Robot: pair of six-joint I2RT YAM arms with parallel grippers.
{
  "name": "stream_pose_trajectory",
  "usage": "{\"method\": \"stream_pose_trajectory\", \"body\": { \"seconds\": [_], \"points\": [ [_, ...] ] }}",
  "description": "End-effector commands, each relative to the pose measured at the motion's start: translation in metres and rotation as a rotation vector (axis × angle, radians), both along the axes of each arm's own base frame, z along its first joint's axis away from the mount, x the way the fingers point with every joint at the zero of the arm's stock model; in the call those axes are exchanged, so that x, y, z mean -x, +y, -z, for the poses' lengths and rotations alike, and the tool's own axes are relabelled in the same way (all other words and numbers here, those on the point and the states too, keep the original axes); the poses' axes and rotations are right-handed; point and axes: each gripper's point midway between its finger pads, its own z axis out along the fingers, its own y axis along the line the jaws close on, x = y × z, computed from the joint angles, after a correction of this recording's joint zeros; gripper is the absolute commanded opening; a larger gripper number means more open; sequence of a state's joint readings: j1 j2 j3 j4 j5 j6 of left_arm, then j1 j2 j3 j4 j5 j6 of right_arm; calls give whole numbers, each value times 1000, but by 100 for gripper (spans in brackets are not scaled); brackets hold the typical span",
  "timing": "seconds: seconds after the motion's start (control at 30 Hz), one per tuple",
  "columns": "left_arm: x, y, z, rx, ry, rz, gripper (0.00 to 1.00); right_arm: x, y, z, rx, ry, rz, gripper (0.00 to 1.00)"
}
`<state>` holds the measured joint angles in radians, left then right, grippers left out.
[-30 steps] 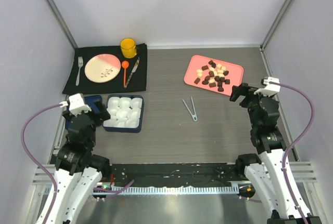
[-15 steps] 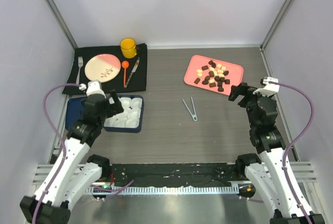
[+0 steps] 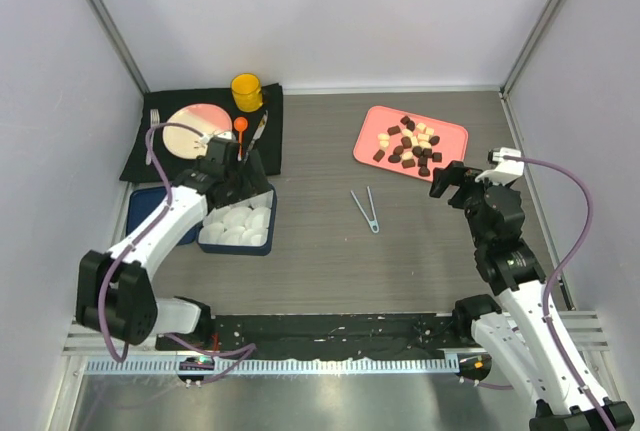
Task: Pack the chocolate
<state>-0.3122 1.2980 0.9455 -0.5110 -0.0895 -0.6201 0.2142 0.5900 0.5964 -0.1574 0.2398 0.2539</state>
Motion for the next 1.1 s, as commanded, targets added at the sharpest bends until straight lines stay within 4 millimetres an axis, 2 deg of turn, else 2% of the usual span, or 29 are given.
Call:
{"method": "stream_pose_trajectory", "body": {
  "seconds": [0.0, 0.43, 0.47, 0.7, 1.0, 1.07],
  "points": [
    [-23, -38, -22, 84, -48, 72, 100, -4, -2, -10, 0, -34, 20, 100],
    [-64, -66, 9, 42, 30, 118, 100, -3, -3, -10, 17, -26, 25, 100],
    [-67, -71, 5, 53, 24, 120, 100, -3, -5, -11, 16, -30, 32, 100],
    [-69, -94, 13, 54, 55, 161, 100, -1, -7, -14, 22, -38, 40, 100],
    [-81, -110, 17, 43, 81, 182, 100, 2, -6, -18, 21, -56, 37, 100],
    [-84, -111, 10, 34, 82, 177, 100, 3, -6, -20, 21, -62, 34, 100]
  ]
}}
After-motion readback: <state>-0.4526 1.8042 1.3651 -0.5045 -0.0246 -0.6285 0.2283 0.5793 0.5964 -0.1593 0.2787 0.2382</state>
